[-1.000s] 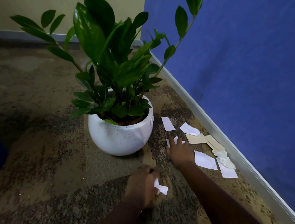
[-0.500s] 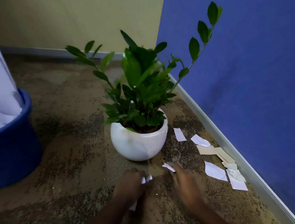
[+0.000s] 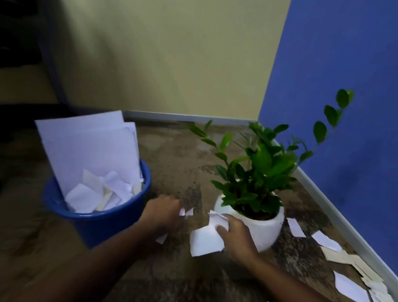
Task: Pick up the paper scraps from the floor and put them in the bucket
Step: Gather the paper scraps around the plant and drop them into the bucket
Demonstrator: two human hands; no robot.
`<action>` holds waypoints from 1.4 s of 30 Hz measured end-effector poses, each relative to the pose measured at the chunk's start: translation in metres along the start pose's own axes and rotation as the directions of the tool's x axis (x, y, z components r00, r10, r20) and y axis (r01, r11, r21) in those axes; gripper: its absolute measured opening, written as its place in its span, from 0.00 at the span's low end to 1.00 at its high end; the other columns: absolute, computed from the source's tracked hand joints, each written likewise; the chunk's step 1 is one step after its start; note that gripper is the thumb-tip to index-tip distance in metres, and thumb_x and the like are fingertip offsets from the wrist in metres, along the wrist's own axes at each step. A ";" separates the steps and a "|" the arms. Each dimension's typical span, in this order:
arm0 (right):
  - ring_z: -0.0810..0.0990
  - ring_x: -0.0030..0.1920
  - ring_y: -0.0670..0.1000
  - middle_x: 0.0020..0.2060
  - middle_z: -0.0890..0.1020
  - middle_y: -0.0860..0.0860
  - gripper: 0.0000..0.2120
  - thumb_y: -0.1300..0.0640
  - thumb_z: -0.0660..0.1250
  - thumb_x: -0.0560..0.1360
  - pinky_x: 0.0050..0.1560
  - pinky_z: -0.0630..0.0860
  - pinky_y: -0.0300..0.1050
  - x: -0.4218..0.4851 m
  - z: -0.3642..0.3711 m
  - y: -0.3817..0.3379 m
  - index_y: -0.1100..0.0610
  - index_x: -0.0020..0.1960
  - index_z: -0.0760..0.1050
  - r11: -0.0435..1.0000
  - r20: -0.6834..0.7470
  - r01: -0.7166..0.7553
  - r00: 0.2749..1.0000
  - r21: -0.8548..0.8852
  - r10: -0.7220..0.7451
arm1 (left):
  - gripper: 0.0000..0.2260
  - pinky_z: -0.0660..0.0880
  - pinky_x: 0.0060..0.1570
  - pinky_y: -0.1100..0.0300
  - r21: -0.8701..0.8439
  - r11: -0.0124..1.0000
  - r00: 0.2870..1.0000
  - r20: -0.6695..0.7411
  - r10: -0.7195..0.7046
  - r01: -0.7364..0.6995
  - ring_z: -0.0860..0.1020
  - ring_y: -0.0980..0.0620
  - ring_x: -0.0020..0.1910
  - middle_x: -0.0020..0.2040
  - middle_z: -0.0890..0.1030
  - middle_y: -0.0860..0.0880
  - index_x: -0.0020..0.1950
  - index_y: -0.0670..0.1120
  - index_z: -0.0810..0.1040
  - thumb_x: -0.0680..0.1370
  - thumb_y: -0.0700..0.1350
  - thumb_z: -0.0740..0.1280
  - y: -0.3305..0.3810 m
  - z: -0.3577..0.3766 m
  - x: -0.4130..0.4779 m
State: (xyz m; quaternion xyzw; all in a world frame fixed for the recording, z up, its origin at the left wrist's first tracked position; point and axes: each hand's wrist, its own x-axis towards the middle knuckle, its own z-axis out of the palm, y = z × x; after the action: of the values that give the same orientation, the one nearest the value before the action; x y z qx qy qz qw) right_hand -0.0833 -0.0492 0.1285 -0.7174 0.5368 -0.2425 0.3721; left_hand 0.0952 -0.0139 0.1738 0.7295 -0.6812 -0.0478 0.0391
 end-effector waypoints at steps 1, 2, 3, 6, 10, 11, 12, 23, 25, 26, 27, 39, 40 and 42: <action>0.76 0.52 0.48 0.64 0.76 0.56 0.18 0.60 0.59 0.79 0.37 0.77 0.33 0.004 0.005 -0.017 0.58 0.69 0.68 0.999 0.015 0.013 1.000 0.049 -0.014 | 0.15 0.73 0.55 0.53 0.015 1.000 0.999 -0.041 -0.025 0.026 0.76 0.45 0.61 0.60 0.79 0.45 0.58 0.46 0.77 0.78 0.53 0.59 -0.011 -0.013 0.000; 0.77 0.51 0.50 0.64 0.75 0.57 0.18 0.60 0.59 0.79 0.30 0.78 0.33 0.007 0.009 -0.033 0.58 0.69 0.67 0.995 0.037 0.019 0.999 0.100 -0.023 | 0.14 0.73 0.55 0.54 0.015 0.998 0.994 -0.090 -0.062 0.064 0.76 0.45 0.60 0.59 0.80 0.45 0.57 0.46 0.77 0.78 0.53 0.60 -0.023 -0.025 0.000; 0.79 0.50 0.53 0.65 0.74 0.58 0.19 0.60 0.59 0.79 0.24 0.76 0.32 0.011 0.014 -0.050 0.58 0.70 0.66 0.991 0.055 0.025 0.998 0.134 -0.033 | 0.14 0.73 0.53 0.54 -0.006 0.994 0.985 -0.136 -0.109 0.109 0.77 0.45 0.59 0.58 0.80 0.44 0.55 0.45 0.78 0.78 0.52 0.60 -0.034 -0.034 0.001; 0.81 0.52 0.61 0.66 0.72 0.58 0.20 0.61 0.58 0.80 0.18 0.71 0.31 0.026 0.033 -0.096 0.59 0.72 0.63 0.986 0.061 0.034 0.997 0.166 -0.044 | 0.14 0.74 0.53 0.55 -0.214 0.940 0.932 -0.191 -0.307 0.265 0.79 0.45 0.56 0.56 0.81 0.45 0.55 0.45 0.79 0.79 0.52 0.60 -0.071 -0.050 0.003; 0.80 0.54 0.63 0.63 0.73 0.60 0.20 0.64 0.56 0.80 0.16 0.72 0.34 0.046 0.064 -0.148 0.60 0.71 0.64 0.957 0.030 -0.049 0.999 0.286 0.042 | 0.15 0.73 0.56 0.53 -0.472 0.781 0.836 -0.148 -0.528 0.409 0.78 0.41 0.57 0.57 0.81 0.40 0.55 0.39 0.78 0.80 0.49 0.59 -0.117 -0.045 0.004; 0.79 0.54 0.63 0.61 0.74 0.59 0.19 0.64 0.56 0.80 0.16 0.73 0.35 0.051 0.072 -0.157 0.59 0.70 0.65 0.948 0.034 -0.071 0.997 0.310 0.063 | 0.16 0.72 0.57 0.52 -0.541 0.724 0.810 -0.124 -0.573 0.429 0.77 0.39 0.57 0.58 0.80 0.38 0.55 0.37 0.78 0.80 0.48 0.60 -0.128 -0.043 0.004; 0.79 0.55 0.63 0.58 0.74 0.58 0.19 0.64 0.56 0.80 0.18 0.75 0.36 0.055 0.080 -0.165 0.59 0.70 0.65 0.941 0.043 -0.090 0.996 0.325 0.081 | 0.16 0.71 0.58 0.52 -0.608 0.657 0.780 -0.096 -0.618 0.445 0.76 0.38 0.58 0.58 0.79 0.35 0.54 0.34 0.78 0.79 0.46 0.61 -0.138 -0.041 0.005; 0.74 0.63 0.61 0.68 0.69 0.56 0.22 0.62 0.58 0.79 0.43 0.82 0.48 0.078 0.128 -0.185 0.53 0.71 0.61 0.857 0.195 -0.255 0.963 0.448 0.185 | 0.27 0.65 0.68 0.41 -0.768 0.318 0.600 0.107 -0.793 0.556 0.68 0.35 0.67 0.69 0.68 0.35 0.71 0.37 0.63 0.79 0.54 0.59 -0.164 -0.028 0.025; 0.75 0.62 0.61 0.69 0.67 0.55 0.25 0.62 0.58 0.79 0.44 0.81 0.47 0.079 0.127 -0.181 0.51 0.73 0.58 0.866 0.198 -0.245 0.965 0.435 0.174 | 0.29 0.60 0.71 0.38 -0.706 0.370 0.603 0.101 -0.792 0.604 0.64 0.35 0.70 0.71 0.65 0.35 0.72 0.39 0.60 0.79 0.56 0.58 -0.156 -0.028 0.030; 0.77 0.60 0.61 0.69 0.68 0.56 0.25 0.62 0.58 0.78 0.45 0.81 0.47 0.079 0.125 -0.179 0.51 0.74 0.58 0.867 0.195 -0.244 0.965 0.435 0.174 | 0.28 0.58 0.71 0.37 -0.686 0.401 0.610 0.079 -0.789 0.607 0.63 0.35 0.71 0.72 0.65 0.36 0.72 0.39 0.60 0.79 0.56 0.58 -0.150 -0.029 0.032; 0.79 0.58 0.61 0.69 0.69 0.56 0.25 0.62 0.58 0.78 0.47 0.82 0.47 0.078 0.122 -0.178 0.51 0.74 0.59 0.868 0.190 -0.240 0.967 0.436 0.171 | 0.27 0.57 0.72 0.37 -0.669 0.444 0.621 0.034 -0.783 0.596 0.63 0.36 0.71 0.72 0.65 0.36 0.72 0.40 0.61 0.79 0.56 0.58 -0.143 -0.031 0.034; 0.78 0.40 0.53 0.40 0.81 0.56 0.14 0.68 0.58 0.74 0.40 0.73 0.43 0.038 0.039 -0.107 0.59 0.54 0.77 0.997 0.121 0.057 0.991 0.061 -0.064 | 0.17 0.72 0.61 0.56 -0.452 0.891 0.893 -0.414 -0.177 -0.033 0.75 0.48 0.62 0.66 0.73 0.44 0.70 0.45 0.67 0.81 0.43 0.57 -0.011 -0.025 0.028; 0.79 0.43 0.55 0.42 0.82 0.59 0.14 0.69 0.57 0.73 0.44 0.73 0.45 0.033 0.029 -0.095 0.60 0.52 0.78 0.998 0.128 0.062 0.990 0.031 -0.066 | 0.17 0.72 0.61 0.56 -0.444 0.894 0.909 -0.394 -0.137 -0.058 0.75 0.49 0.62 0.66 0.73 0.45 0.70 0.45 0.68 0.81 0.43 0.56 0.001 -0.020 0.025; 0.78 0.44 0.56 0.41 0.79 0.61 0.13 0.69 0.56 0.73 0.45 0.73 0.47 0.024 0.011 -0.072 0.57 0.45 0.76 0.998 0.147 0.066 0.987 -0.008 -0.064 | 0.16 0.73 0.60 0.55 -0.405 0.910 0.933 -0.355 -0.063 -0.092 0.75 0.49 0.61 0.65 0.74 0.46 0.68 0.47 0.68 0.81 0.45 0.56 0.020 -0.008 0.019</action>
State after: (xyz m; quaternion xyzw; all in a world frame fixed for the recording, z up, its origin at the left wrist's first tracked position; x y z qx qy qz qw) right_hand -0.0251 -0.0580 0.1776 -0.7528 0.4857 -0.1975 0.3980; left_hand 0.0772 -0.0343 0.1839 0.6955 -0.6420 -0.0565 0.3176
